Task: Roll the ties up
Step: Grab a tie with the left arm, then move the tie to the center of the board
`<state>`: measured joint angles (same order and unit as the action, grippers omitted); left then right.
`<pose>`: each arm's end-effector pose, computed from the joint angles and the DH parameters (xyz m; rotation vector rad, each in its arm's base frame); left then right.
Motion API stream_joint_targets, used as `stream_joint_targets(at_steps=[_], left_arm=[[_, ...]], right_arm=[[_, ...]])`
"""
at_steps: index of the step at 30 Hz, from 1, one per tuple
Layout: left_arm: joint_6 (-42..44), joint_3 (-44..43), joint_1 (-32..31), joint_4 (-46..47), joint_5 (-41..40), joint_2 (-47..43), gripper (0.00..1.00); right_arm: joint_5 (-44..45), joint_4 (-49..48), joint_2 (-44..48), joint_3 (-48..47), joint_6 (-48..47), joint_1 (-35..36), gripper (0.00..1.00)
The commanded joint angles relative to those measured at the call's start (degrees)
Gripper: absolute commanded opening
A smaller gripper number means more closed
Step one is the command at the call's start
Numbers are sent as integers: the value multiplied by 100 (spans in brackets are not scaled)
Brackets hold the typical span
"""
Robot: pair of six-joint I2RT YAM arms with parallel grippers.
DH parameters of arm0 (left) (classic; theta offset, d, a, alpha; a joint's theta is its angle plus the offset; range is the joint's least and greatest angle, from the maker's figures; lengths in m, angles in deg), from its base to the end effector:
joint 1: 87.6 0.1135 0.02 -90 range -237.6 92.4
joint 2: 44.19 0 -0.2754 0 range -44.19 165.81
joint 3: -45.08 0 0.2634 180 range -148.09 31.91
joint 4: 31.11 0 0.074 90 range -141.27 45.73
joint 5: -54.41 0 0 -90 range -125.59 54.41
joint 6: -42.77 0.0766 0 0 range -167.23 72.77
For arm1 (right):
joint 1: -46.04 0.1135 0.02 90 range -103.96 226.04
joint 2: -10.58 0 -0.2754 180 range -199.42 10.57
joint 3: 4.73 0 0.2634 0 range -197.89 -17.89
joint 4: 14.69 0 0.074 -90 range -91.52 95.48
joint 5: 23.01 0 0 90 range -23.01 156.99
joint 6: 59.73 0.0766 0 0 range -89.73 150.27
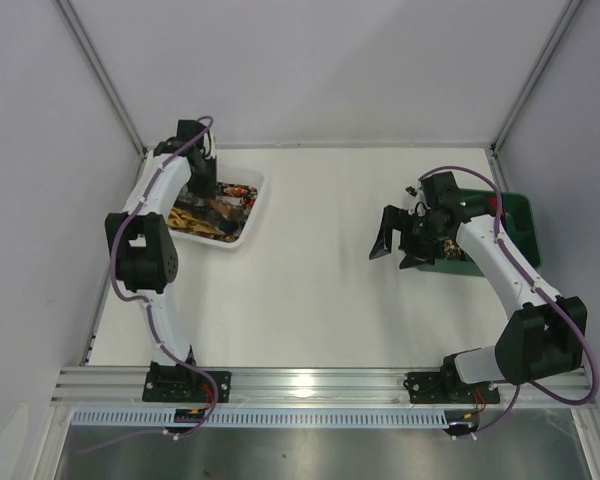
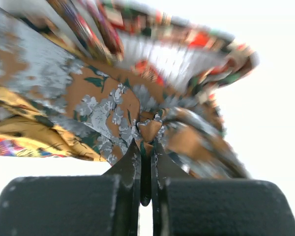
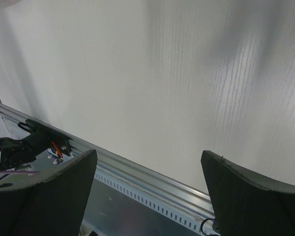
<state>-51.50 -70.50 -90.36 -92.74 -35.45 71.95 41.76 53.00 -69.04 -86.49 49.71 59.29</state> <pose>0.4744 -0.0231 0.2250 -0.0342 2.6567 -0.0436 0.2776 0.0989 0.2638 0.0154 2.7614 0.7605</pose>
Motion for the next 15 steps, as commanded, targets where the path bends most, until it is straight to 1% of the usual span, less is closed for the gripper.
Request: stream_joint_targets(at_steps=[1, 2, 4, 5, 6, 7, 8, 9, 11, 13, 15], left_arm=[[-871, -894, 83, -375, -121, -942, 0], [-1352, -494, 101, -191, -50, -1570, 0], [-1786, -62, 92, 283, 458, -2163, 0], [-2101, 280, 92, 459, 617, -2653, 1], [-2269, 414, 92, 652, 810, -2858, 0], [-2401, 467, 92, 637, 942, -3016, 0], [-2542, 346, 92, 576, 1109, -3183, 0], [-2604, 223, 92, 323, 1224, -3237, 0], [-2789, -49, 92, 84, 1681, -3464, 0], [-3122, -51, 83, 74, 2136, -3755, 1], [-3474, 11, 83, 118, 2410, -4221, 1]], right_arm=[[-140, -73, 51, -206, -2, -7, 94], [-157, -73, 60, -215, -10, 1, 94], [-192, -73, 43, -259, -10, 10, 94], [-219, -56, 42, -285, -11, 36, 94], [-271, -12, 42, -312, 7, 54, 94], [-289, -12, 51, -408, -2, 80, 93], [-289, -3, 43, -452, 7, 150, 93], [-280, 14, 51, -496, 7, 194, 94], [-272, 41, 69, -601, 24, 274, 93], [-306, -38, 156, -602, 147, 370, 93], [-456, -169, 209, -558, 226, 449, 93]])
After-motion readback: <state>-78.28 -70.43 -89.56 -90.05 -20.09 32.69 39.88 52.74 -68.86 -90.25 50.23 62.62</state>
